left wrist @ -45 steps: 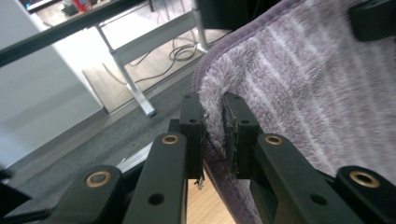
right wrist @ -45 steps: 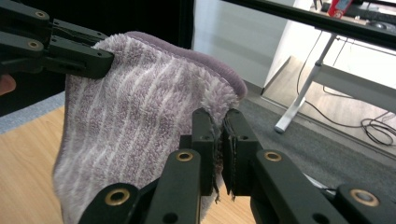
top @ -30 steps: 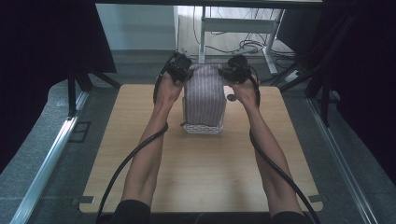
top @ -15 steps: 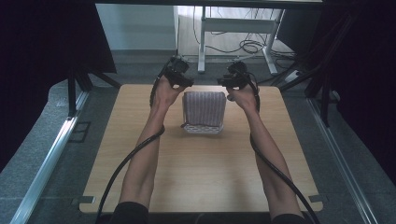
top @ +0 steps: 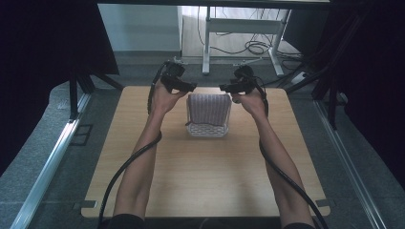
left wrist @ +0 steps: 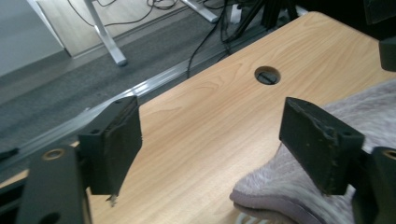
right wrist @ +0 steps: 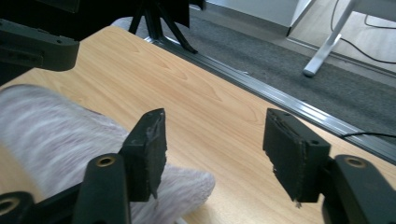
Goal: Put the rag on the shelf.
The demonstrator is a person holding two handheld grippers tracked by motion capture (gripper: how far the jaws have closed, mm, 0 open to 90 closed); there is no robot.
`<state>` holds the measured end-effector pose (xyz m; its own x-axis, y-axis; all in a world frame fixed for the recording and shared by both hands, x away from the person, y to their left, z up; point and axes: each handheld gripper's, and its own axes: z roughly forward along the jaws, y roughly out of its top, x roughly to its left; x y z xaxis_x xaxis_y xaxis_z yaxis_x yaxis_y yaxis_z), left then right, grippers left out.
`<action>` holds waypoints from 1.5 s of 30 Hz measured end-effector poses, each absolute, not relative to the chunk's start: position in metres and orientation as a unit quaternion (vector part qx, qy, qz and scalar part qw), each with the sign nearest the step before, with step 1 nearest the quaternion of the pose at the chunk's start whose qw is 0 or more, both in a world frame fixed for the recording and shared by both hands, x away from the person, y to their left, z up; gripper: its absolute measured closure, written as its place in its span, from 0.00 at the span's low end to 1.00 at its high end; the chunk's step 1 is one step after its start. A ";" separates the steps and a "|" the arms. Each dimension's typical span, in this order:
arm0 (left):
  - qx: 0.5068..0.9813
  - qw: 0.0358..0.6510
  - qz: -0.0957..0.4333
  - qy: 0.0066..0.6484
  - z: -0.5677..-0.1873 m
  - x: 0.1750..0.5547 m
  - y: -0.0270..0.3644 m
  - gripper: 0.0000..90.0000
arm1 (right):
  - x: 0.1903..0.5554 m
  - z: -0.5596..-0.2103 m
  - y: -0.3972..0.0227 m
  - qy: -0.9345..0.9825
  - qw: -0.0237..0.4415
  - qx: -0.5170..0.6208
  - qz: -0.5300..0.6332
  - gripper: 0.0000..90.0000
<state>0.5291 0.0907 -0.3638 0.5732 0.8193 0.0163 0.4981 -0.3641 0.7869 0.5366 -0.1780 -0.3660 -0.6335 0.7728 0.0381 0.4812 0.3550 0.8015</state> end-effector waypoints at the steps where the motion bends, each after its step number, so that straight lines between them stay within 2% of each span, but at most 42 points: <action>1: 0.798 0.388 0.204 0.413 -0.363 0.528 0.092 0.21 | 0.535 -0.365 -0.178 0.803 0.175 0.389 0.417 0.40; 7: 0.797 0.404 0.181 0.411 -0.360 0.521 0.096 0.16 | 0.525 -0.360 -0.180 0.801 0.163 0.378 0.435 0.29; 17: 0.804 0.421 0.165 0.387 -0.361 0.502 0.098 0.14 | 0.505 -0.359 -0.183 0.804 0.152 0.367 0.443 0.19; 28: 0.821 0.415 0.172 0.354 -0.368 0.476 0.100 0.11 | 0.478 -0.366 -0.187 0.818 0.142 0.343 0.439 0.15; 45: 0.822 0.419 0.168 0.346 -0.393 0.428 0.118 0.11 | 0.435 -0.390 -0.200 0.832 0.143 0.323 0.429 0.07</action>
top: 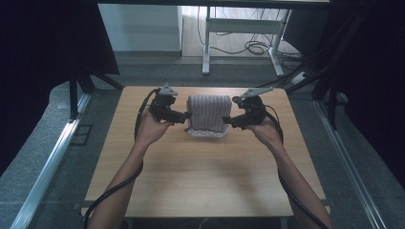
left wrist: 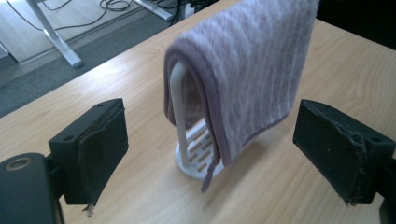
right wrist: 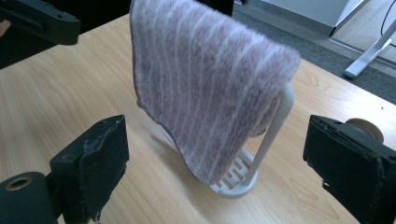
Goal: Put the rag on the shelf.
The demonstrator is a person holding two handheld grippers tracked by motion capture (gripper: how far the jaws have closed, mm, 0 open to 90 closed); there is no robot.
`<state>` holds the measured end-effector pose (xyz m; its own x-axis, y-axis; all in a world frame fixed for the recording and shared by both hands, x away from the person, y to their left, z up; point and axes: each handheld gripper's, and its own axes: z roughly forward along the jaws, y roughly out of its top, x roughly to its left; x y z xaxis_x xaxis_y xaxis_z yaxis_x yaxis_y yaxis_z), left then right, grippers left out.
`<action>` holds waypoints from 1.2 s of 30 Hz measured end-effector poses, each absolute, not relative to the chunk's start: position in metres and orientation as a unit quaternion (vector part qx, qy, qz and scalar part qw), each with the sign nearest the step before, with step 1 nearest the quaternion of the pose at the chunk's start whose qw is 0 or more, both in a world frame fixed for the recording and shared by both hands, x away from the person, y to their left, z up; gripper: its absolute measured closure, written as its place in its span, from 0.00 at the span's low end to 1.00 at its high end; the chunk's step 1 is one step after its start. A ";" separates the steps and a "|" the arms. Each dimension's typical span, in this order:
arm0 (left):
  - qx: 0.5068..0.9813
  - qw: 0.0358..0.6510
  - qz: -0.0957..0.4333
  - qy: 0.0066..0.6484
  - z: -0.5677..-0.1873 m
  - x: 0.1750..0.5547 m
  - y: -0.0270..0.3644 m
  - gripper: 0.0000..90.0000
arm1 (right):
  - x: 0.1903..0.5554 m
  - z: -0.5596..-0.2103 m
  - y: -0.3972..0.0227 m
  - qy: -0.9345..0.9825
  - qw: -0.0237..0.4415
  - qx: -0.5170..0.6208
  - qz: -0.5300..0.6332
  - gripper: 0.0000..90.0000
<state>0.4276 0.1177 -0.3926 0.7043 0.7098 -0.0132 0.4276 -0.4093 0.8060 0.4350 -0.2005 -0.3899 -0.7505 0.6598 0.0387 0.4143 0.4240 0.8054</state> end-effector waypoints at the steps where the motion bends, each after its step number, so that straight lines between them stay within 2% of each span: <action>1: 0.822 0.421 0.166 0.345 -0.394 0.425 0.119 0.11 | 0.433 -0.391 -0.202 0.832 0.142 0.323 0.429 0.07; 16: 0.830 0.416 0.164 0.333 -0.420 0.381 0.126 0.11 | 0.399 -0.413 -0.207 0.844 0.140 0.306 0.417 0.07; 36: 0.830 0.426 0.149 0.328 -0.468 0.340 0.124 0.11 | 0.369 -0.467 -0.215 0.850 0.122 0.317 0.403 0.08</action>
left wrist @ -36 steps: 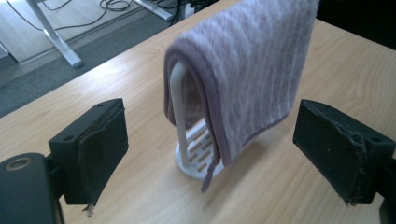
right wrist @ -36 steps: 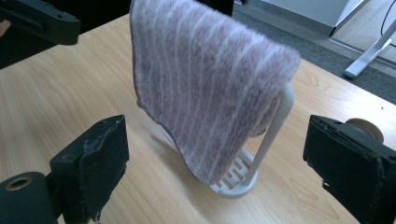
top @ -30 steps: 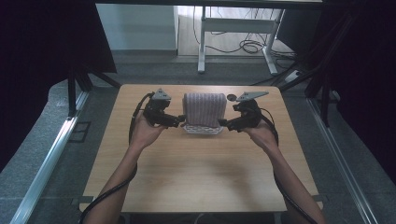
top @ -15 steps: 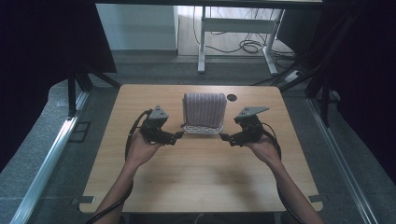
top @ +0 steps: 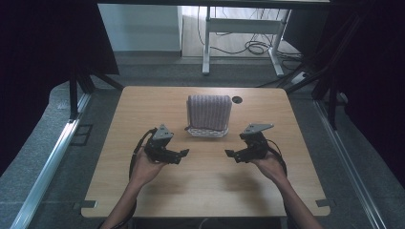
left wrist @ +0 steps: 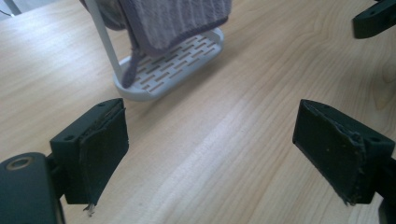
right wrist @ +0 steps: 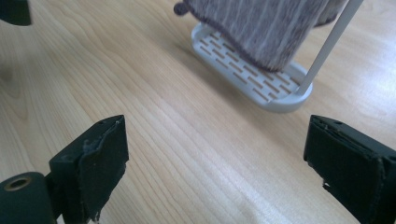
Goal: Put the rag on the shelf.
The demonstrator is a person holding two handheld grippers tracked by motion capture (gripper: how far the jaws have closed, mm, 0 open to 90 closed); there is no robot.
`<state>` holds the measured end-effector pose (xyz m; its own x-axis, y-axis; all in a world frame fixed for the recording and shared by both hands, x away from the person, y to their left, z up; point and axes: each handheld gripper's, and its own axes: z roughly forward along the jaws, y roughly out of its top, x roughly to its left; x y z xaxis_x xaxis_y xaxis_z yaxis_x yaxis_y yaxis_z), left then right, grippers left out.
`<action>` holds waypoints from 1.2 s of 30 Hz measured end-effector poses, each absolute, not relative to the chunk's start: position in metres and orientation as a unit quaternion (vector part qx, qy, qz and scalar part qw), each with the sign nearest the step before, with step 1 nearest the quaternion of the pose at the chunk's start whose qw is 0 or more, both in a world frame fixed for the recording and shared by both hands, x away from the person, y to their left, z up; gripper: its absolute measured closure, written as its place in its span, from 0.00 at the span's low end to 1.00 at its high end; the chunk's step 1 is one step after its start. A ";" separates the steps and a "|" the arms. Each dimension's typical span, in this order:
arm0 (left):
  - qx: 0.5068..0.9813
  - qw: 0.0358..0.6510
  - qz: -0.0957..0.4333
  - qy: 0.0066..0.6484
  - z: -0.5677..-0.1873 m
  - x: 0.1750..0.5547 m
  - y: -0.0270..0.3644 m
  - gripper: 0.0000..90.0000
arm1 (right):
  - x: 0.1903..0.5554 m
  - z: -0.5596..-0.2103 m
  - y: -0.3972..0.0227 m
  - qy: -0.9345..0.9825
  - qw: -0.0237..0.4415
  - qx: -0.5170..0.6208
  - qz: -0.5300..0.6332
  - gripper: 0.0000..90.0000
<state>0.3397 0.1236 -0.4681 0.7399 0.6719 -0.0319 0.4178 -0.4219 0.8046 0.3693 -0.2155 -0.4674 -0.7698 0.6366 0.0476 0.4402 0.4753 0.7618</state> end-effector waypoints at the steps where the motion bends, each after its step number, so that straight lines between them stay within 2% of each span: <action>1: 0.830 0.424 0.151 0.328 -0.470 0.338 0.123 0.11 | 0.369 -0.470 -0.215 0.852 0.121 0.317 0.399 0.08; 8: 0.831 0.423 0.143 0.333 -0.489 0.330 0.121 0.11 | 0.363 -0.488 -0.214 0.858 0.112 0.319 0.387 0.07; 13: 0.834 0.415 0.142 0.334 -0.502 0.325 0.117 0.11 | 0.360 -0.502 -0.214 0.859 0.114 0.331 0.372 0.00; 26: 0.846 0.384 0.130 0.345 -0.540 0.313 0.108 0.11 | 0.354 -0.528 -0.209 0.873 0.108 0.322 0.350 0.00; 31: 0.856 0.356 0.135 0.349 -0.543 0.311 0.104 0.11 | 0.354 -0.538 -0.206 0.877 0.101 0.316 0.348 0.00; 33: 0.862 0.345 0.125 0.350 -0.544 0.312 0.102 0.11 | 0.352 -0.544 -0.205 0.878 0.123 0.306 0.347 0.00; 36: 0.862 0.344 0.125 0.351 -0.544 0.312 0.102 0.11 | 0.351 -0.545 -0.204 0.875 0.124 0.307 0.353 0.00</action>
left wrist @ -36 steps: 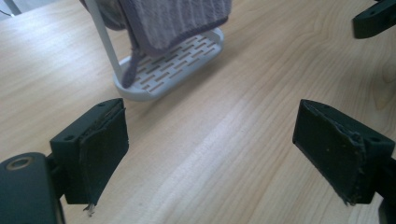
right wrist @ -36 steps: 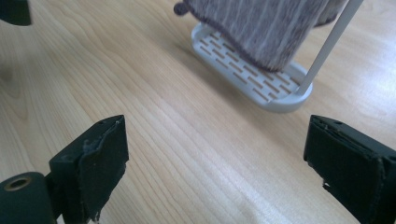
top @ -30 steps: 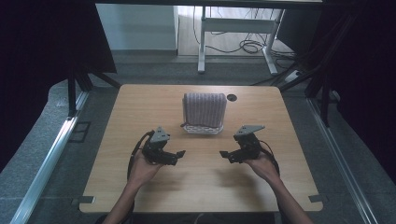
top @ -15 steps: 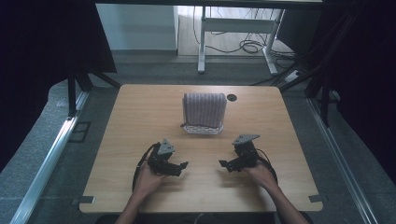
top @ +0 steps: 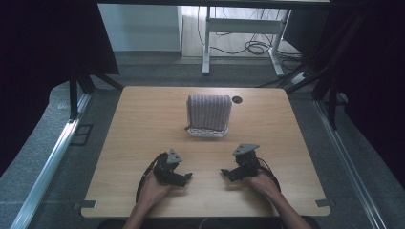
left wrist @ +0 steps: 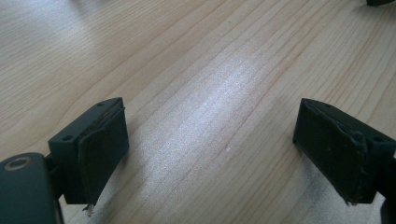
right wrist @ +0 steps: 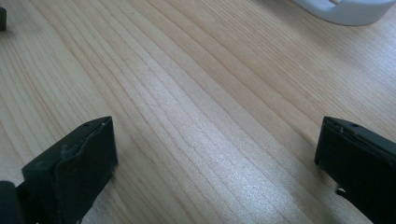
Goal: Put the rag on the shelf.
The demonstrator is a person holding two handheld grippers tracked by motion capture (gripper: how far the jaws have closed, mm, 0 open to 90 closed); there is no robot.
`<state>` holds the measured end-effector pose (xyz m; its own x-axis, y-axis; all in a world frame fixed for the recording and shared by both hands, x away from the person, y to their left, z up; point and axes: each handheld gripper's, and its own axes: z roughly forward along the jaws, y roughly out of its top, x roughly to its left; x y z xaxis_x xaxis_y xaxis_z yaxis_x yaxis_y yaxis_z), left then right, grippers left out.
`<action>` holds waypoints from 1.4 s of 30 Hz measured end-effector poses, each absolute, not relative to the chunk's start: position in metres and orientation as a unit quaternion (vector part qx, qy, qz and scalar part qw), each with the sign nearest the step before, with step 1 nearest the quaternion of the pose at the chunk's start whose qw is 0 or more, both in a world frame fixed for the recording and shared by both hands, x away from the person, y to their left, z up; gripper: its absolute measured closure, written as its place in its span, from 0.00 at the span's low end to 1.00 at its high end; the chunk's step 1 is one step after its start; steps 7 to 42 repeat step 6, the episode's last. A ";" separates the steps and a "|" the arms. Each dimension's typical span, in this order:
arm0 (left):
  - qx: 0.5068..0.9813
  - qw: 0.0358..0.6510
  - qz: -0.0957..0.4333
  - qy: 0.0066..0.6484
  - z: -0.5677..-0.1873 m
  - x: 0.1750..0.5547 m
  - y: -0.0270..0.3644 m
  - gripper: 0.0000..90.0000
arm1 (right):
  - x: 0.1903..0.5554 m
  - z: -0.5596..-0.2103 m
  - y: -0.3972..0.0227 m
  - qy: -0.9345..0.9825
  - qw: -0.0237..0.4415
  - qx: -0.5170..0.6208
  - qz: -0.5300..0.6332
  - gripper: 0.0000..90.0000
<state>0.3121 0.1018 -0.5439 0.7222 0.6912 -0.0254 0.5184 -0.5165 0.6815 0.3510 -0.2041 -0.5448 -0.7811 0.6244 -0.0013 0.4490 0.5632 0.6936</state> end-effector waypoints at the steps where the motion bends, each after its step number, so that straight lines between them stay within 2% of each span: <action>1: 0.862 0.344 0.125 0.351 -0.544 0.312 0.102 0.11 | 0.351 -0.545 -0.204 0.875 0.125 0.307 0.353 0.00; 42: 0.861 0.344 0.126 0.352 -0.544 0.312 0.102 0.11 | 0.351 -0.545 -0.204 0.875 0.124 0.307 0.353 0.00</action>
